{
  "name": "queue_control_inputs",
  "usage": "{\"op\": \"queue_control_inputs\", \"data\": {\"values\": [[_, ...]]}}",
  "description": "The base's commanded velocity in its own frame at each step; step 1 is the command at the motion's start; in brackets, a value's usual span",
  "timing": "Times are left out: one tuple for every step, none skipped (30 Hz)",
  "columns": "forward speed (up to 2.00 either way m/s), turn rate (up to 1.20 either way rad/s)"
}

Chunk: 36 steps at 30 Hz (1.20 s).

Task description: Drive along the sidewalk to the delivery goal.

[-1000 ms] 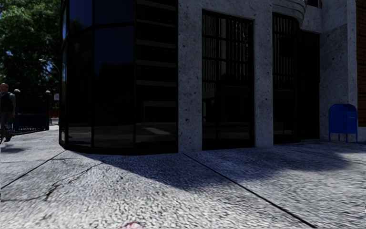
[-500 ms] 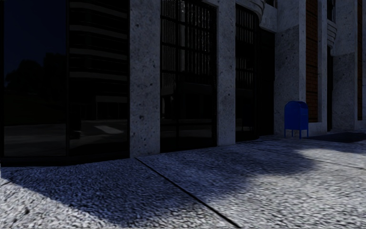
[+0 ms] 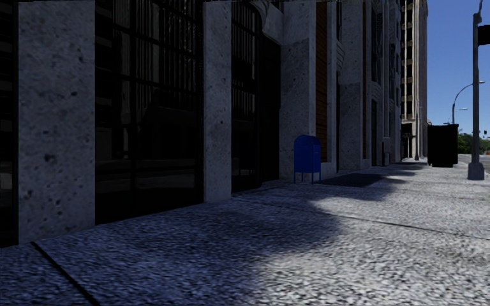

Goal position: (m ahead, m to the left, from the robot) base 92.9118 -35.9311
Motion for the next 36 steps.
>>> {"op": "queue_control_inputs", "data": {"values": [[1.41,-0.69],[1.41,-0.69],[1.41,-0.68],[1.41,-0.68],[1.42,-0.64],[1.42,-0.6],[1.43,-0.59],[1.43,-0.59],[1.43,-0.59],[1.43,-0.59],[1.43,-0.58],[1.43,-0.53],[1.43,-0.49],[1.43,-0.49],[1.43,-0.48],[1.43,-0.47],[1.43,-0.47],[1.43,-0.47],[1.43,-0.47],[1.43,-0.47],[1.43,-0.47],[1.43,-0.47],[1.43,-0.47],[1.43,-0.47],[1.43,-0.47],[1.43,-0.47],[1.43,-0.47],[1.44,-0.47],[1.49,-0.47],[1.49,-0.47],[2.0,-0.47],[2.0,-0.47],[2.0,-0.47],[2.0,-0.47],[2.0,-0.47],[2.0,-0.47]]}}
